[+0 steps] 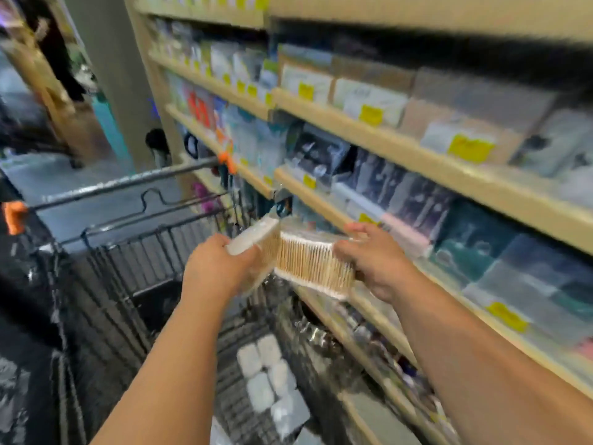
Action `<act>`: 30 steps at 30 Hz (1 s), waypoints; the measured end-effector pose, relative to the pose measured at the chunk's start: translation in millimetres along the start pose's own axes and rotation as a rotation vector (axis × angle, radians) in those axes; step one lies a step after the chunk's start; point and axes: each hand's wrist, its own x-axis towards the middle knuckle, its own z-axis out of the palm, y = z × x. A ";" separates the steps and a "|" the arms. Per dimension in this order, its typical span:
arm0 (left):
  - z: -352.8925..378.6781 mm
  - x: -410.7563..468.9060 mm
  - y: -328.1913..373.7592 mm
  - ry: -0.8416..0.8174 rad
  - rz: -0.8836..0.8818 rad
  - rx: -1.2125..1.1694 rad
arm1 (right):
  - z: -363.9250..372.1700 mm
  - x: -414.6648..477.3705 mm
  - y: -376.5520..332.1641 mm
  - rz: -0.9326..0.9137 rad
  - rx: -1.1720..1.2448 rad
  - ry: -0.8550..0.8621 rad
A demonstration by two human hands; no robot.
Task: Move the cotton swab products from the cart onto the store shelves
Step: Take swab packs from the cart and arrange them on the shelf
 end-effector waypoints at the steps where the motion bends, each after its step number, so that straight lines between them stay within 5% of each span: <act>1: -4.6 -7.9 26.1 0.002 0.059 -0.018 | -20.7 -9.9 -16.6 -0.043 0.031 0.045; 10: -25.5 -85.5 210.0 -0.003 0.493 0.027 | -171.9 -97.2 -104.9 -0.499 0.050 0.507; 18: -22.8 -150.5 291.0 -0.146 0.750 -0.057 | -248.1 -160.0 -119.0 -0.620 0.037 0.765; 30: 10.7 -191.7 322.9 -0.412 0.902 -0.178 | -240.2 -199.7 -138.1 -0.439 -0.111 0.686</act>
